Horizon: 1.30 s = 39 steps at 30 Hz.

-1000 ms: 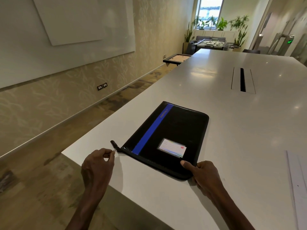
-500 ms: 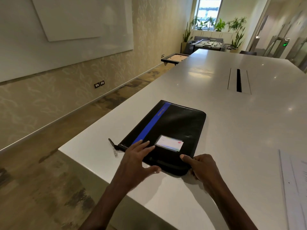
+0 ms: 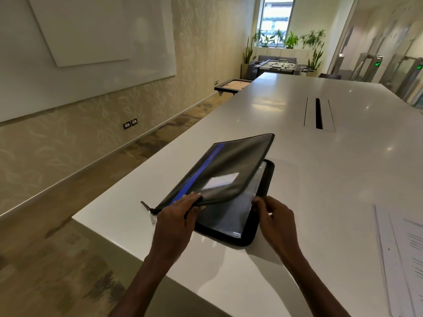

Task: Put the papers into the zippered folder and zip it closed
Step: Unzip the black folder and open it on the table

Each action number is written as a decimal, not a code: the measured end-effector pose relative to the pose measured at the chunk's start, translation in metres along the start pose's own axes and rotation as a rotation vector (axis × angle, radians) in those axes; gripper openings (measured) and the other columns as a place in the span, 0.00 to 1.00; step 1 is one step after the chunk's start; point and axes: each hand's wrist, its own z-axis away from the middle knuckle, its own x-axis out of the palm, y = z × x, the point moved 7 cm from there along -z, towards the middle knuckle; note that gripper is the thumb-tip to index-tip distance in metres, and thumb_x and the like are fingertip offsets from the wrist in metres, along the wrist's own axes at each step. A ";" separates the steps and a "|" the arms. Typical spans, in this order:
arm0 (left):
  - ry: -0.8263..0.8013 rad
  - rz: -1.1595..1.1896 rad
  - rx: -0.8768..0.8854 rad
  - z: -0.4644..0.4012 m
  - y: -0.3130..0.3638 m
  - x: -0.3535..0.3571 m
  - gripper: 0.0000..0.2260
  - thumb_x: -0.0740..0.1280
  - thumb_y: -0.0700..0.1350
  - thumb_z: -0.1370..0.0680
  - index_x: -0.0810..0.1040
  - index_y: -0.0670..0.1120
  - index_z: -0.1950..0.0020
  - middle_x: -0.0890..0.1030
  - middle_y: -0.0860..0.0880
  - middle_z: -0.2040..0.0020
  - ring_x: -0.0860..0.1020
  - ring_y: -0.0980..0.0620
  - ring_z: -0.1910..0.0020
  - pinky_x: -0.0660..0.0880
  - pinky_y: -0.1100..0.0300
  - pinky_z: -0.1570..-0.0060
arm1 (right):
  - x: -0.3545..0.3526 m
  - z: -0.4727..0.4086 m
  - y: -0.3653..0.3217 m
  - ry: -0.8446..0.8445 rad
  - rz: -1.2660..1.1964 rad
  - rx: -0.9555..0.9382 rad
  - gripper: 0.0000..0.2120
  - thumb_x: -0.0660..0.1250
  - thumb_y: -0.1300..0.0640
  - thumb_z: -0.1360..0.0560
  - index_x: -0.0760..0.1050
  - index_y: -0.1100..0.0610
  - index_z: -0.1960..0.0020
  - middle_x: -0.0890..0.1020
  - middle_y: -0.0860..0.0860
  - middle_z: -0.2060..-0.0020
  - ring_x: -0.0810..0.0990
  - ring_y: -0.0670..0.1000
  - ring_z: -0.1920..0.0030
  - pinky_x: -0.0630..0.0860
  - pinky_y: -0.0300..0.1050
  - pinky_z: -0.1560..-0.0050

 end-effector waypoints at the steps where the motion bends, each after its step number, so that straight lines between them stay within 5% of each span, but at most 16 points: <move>1: 0.032 0.009 0.005 -0.003 -0.001 -0.004 0.13 0.68 0.43 0.22 0.81 0.46 0.37 0.84 0.50 0.46 0.83 0.54 0.49 0.80 0.60 0.48 | 0.005 0.001 0.001 -0.045 0.061 -0.049 0.11 0.64 0.52 0.20 0.82 0.56 0.53 0.85 0.50 0.59 0.82 0.51 0.60 0.77 0.45 0.59; 4: 0.115 0.052 -0.023 -0.012 -0.009 -0.014 0.11 0.66 0.43 0.20 0.81 0.47 0.39 0.84 0.55 0.50 0.81 0.62 0.55 0.79 0.67 0.54 | 0.028 0.006 0.016 -0.252 0.294 -0.105 0.18 0.67 0.48 0.23 0.78 0.55 0.36 0.81 0.49 0.39 0.78 0.52 0.40 0.73 0.43 0.45; 7: 0.196 0.032 -0.048 -0.019 -0.015 -0.024 0.10 0.64 0.43 0.20 0.82 0.46 0.42 0.83 0.56 0.56 0.79 0.64 0.60 0.72 0.77 0.60 | 0.041 0.015 0.025 -0.355 0.401 -0.145 0.17 0.65 0.45 0.24 0.78 0.51 0.38 0.76 0.46 0.34 0.71 0.50 0.32 0.71 0.43 0.40; 11: 0.281 -0.004 -0.109 -0.026 -0.025 -0.033 0.06 0.66 0.42 0.20 0.81 0.44 0.49 0.76 0.57 0.68 0.75 0.61 0.70 0.65 0.75 0.69 | 0.043 0.017 0.027 -0.352 0.437 -0.163 0.16 0.62 0.44 0.23 0.77 0.48 0.39 0.74 0.43 0.33 0.69 0.48 0.30 0.72 0.43 0.40; 20: 0.463 -0.015 -0.188 -0.034 -0.048 -0.053 0.04 0.67 0.40 0.22 0.79 0.41 0.54 0.77 0.51 0.69 0.74 0.58 0.73 0.66 0.74 0.72 | 0.044 0.019 0.031 -0.350 0.492 -0.167 0.21 0.60 0.41 0.22 0.71 0.46 0.31 0.70 0.42 0.28 0.63 0.45 0.26 0.73 0.45 0.38; 27: 0.526 0.005 -0.320 -0.036 -0.074 -0.057 0.03 0.68 0.41 0.22 0.80 0.42 0.51 0.81 0.49 0.65 0.77 0.58 0.70 0.67 0.73 0.69 | 0.044 0.021 0.033 -0.307 0.511 -0.201 0.21 0.61 0.41 0.21 0.72 0.46 0.30 0.71 0.42 0.27 0.63 0.44 0.25 0.73 0.43 0.37; 32: 0.540 0.010 -0.436 -0.033 -0.093 -0.057 0.05 0.68 0.40 0.23 0.80 0.39 0.50 0.84 0.41 0.58 0.80 0.43 0.63 0.70 0.59 0.62 | 0.047 0.022 0.039 -0.314 0.523 -0.181 0.24 0.59 0.39 0.21 0.69 0.47 0.28 0.67 0.44 0.25 0.61 0.44 0.23 0.71 0.43 0.33; 39: 0.566 0.053 -0.575 -0.029 -0.115 -0.058 0.07 0.69 0.40 0.23 0.80 0.39 0.47 0.84 0.42 0.53 0.80 0.46 0.59 0.70 0.59 0.57 | 0.046 0.024 0.039 -0.311 0.545 -0.172 0.26 0.56 0.38 0.21 0.66 0.45 0.26 0.64 0.44 0.23 0.59 0.43 0.23 0.67 0.40 0.31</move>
